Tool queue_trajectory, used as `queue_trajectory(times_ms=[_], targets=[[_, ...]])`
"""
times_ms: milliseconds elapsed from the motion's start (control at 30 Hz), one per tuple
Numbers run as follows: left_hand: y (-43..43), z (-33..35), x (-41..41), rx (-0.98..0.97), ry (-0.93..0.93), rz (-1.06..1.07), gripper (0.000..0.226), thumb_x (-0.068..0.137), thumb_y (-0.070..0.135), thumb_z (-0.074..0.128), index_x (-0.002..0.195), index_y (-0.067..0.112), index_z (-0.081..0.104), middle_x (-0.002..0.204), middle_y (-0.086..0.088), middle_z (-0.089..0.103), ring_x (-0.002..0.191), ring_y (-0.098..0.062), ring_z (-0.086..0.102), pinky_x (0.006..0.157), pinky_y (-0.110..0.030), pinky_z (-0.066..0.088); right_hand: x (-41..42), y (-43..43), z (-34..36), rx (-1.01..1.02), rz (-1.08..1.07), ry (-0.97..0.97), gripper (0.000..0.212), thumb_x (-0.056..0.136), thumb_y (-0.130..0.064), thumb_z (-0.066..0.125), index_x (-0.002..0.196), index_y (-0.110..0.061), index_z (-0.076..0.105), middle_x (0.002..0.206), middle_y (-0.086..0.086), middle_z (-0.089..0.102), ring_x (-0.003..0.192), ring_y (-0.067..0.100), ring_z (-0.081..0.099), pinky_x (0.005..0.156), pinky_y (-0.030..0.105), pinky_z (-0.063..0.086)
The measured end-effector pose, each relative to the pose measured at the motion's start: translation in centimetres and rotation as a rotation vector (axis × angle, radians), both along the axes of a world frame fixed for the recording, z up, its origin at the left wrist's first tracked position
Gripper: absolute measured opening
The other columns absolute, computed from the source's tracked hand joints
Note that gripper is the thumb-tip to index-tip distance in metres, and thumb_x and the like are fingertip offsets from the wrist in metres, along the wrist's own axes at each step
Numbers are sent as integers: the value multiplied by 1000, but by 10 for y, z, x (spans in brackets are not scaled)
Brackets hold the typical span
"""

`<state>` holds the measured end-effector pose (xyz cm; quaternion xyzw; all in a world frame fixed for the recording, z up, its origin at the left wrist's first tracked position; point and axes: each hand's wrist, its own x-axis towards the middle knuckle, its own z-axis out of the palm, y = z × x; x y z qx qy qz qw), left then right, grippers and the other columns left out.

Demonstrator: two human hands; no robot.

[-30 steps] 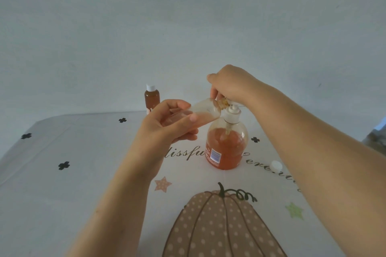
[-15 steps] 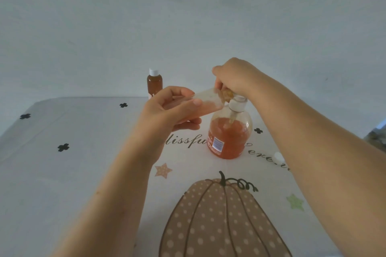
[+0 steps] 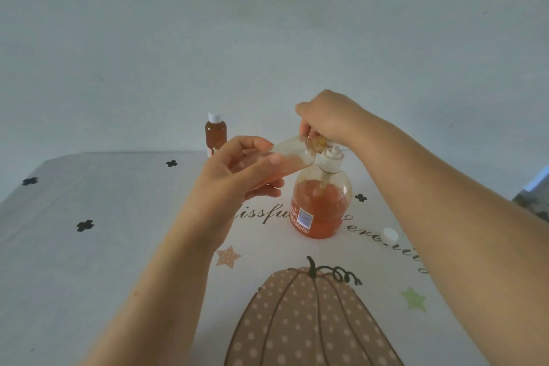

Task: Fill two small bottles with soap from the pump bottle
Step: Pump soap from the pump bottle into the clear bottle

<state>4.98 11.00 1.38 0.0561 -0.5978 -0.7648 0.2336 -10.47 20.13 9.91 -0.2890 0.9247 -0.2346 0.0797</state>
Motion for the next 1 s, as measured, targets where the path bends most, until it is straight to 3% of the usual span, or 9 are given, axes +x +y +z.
queue_trajectory(times_ms=[167, 267, 400, 500, 633, 733, 900, 1000], targets=[[-5, -1, 0, -22, -50, 1, 33, 71, 16, 79, 101, 11, 66, 95, -8, 69, 77, -28, 69, 72, -32, 58, -2, -3, -7, 33, -38, -26, 41, 97, -20, 41, 73, -11, 73, 88, 13, 78, 72, 29, 63, 70, 33, 47], [-9, 0, 0, -95, -100, -3, 42, 64, 0, 86, 100, 15, 69, 100, -5, 69, 76, -23, 69, 76, -33, 60, -5, -3, -12, 51, -51, -25, 41, 97, -20, 41, 70, -12, 71, 82, 9, 74, 78, 30, 64, 76, 35, 47], [-6, 2, 1, -179, -116, 20, 43, 70, -7, 78, 107, 11, 65, 88, 7, 75, 73, -16, 69, 73, -28, 59, -6, -3, -12, 33, -53, -23, 40, 98, -18, 41, 75, -13, 73, 87, 6, 74, 79, 27, 64, 74, 33, 46], [-6, 3, 2, -228, -115, 81, 41, 69, -2, 82, 102, 19, 70, 93, 6, 74, 76, -14, 71, 70, -29, 58, -4, -3, -10, 36, -51, -30, 40, 99, -17, 41, 77, -11, 74, 83, 7, 74, 78, 28, 64, 77, 34, 48], [-3, 5, 4, -270, -128, 149, 42, 57, 22, 88, 96, 31, 75, 97, 5, 76, 81, -11, 72, 68, -25, 55, -1, -2, -1, 22, -69, -13, 40, 99, -20, 41, 86, -7, 77, 92, 10, 78, 83, 30, 70, 88, 37, 53], [-2, 5, 3, -289, -138, 172, 42, 61, 20, 89, 98, 32, 74, 98, 7, 76, 77, -12, 71, 69, -29, 55, -2, -4, 0, 22, -85, 26, 39, 97, -21, 41, 99, -5, 77, 95, 8, 77, 74, 26, 64, 81, 34, 50], [-2, 5, 5, -332, -180, 178, 41, 68, 15, 87, 104, 29, 73, 97, 9, 76, 66, -12, 69, 69, -24, 56, -4, -5, -2, 17, -82, 19, 40, 97, -23, 41, 90, -7, 77, 89, 9, 78, 81, 29, 72, 89, 38, 54], [-3, 4, 4, -349, -211, 171, 42, 69, 18, 86, 109, 27, 73, 92, 10, 77, 65, -15, 69, 72, -28, 58, -8, -7, -11, 40, -79, -1, 37, 96, -22, 45, 76, -11, 75, 83, 11, 78, 71, 29, 67, 82, 36, 54]])
